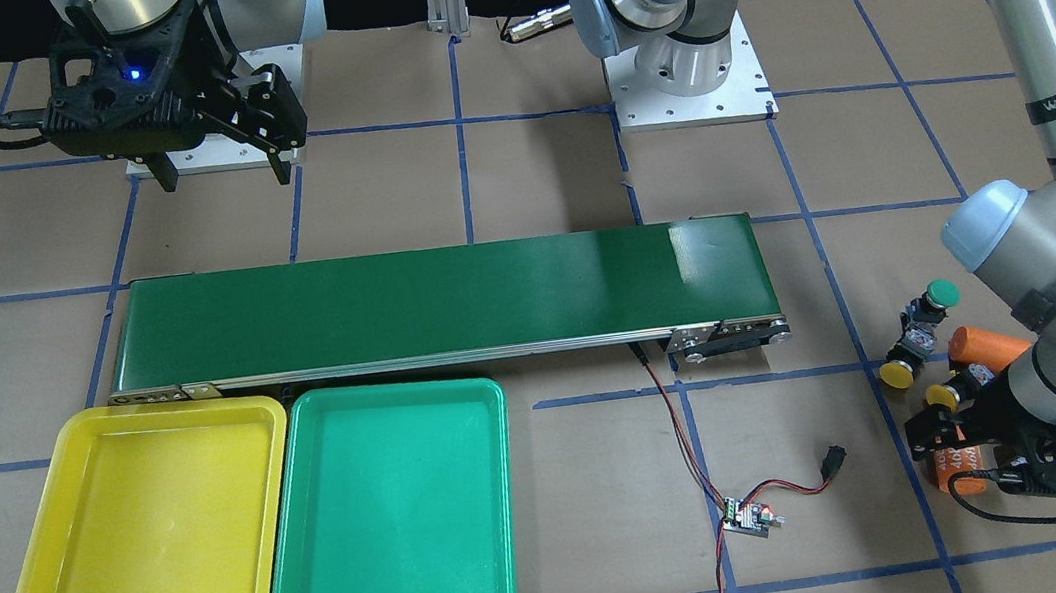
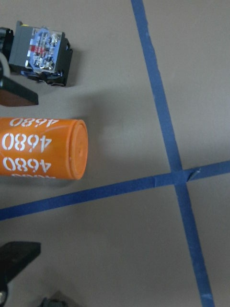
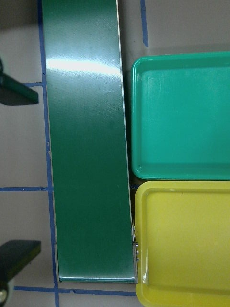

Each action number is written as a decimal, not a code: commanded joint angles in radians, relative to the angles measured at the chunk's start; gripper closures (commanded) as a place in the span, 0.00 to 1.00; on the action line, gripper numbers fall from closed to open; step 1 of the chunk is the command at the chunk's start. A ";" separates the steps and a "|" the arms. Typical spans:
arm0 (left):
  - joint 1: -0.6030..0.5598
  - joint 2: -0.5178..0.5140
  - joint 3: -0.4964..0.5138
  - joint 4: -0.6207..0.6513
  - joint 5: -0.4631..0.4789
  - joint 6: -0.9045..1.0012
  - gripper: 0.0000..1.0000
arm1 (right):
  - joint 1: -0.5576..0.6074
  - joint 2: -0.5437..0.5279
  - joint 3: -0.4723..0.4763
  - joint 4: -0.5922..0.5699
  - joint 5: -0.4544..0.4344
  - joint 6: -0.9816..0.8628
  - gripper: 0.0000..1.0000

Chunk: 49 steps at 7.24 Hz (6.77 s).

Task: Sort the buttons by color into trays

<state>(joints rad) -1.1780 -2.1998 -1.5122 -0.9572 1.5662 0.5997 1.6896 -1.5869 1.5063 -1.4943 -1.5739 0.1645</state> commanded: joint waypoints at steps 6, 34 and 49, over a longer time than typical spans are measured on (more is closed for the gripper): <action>-0.015 0.067 -0.009 -0.035 0.003 -0.006 1.00 | -0.004 -0.001 0.000 -0.001 0.000 -0.002 0.00; 0.170 0.421 -0.189 -0.267 -0.057 0.193 0.00 | 0.001 -0.002 0.015 -0.004 -0.003 -0.005 0.00; 0.173 0.112 -0.160 -0.021 0.123 0.359 0.00 | -0.001 -0.002 0.015 -0.004 -0.003 -0.003 0.00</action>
<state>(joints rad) -1.0048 -2.0857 -1.6706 -0.9787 1.6884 0.9580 1.6896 -1.5892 1.5217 -1.4981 -1.5758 0.1605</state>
